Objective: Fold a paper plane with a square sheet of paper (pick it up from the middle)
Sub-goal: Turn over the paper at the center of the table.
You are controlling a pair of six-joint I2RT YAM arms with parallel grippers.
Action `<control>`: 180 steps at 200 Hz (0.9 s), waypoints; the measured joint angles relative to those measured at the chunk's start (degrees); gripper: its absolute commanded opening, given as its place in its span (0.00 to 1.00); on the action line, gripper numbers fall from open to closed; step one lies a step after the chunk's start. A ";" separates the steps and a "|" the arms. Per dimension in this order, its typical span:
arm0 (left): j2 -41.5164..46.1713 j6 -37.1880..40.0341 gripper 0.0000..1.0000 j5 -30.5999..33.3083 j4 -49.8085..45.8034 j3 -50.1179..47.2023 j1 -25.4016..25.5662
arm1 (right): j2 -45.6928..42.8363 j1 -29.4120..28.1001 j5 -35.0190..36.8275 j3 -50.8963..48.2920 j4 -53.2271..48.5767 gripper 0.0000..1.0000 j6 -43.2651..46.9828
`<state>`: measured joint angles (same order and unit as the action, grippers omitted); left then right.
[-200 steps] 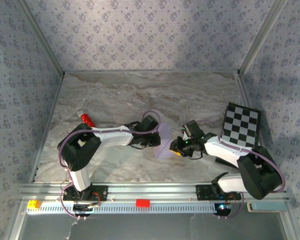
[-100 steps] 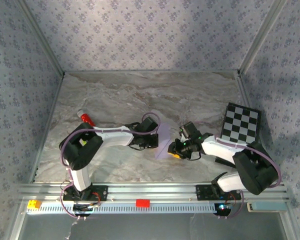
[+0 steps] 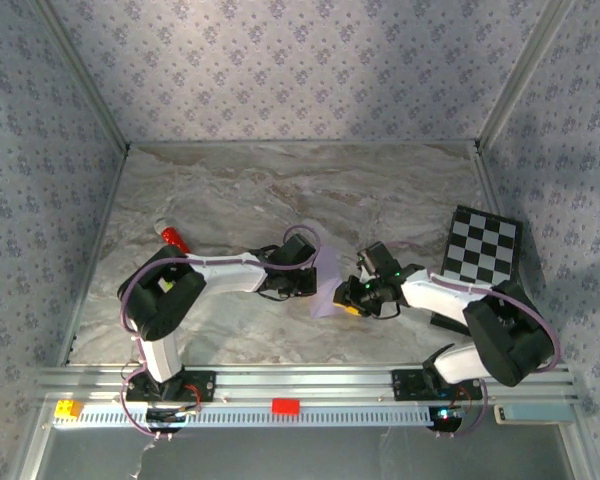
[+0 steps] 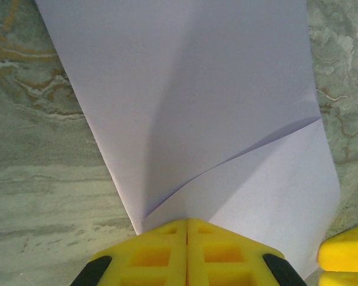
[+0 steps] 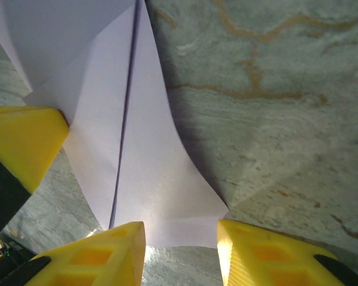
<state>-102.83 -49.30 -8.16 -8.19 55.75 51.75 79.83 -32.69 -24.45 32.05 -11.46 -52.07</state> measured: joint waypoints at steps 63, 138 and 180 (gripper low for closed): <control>0.00 -0.22 0.07 0.00 -0.02 0.00 0.00 | 2.38 0.09 -1.70 0.09 7.72 0.43 -0.24; 0.00 -0.22 0.07 0.02 -0.09 0.02 0.00 | 6.05 3.93 -5.75 2.25 11.61 0.44 0.98; -0.02 -0.22 0.06 0.00 -0.02 0.02 0.00 | 7.91 6.08 -8.70 3.69 13.31 0.42 2.29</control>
<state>-102.85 -49.52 -8.16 -8.21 55.77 51.75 87.74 -26.61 -33.15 35.75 1.85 -49.78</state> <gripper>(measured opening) 0.066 0.423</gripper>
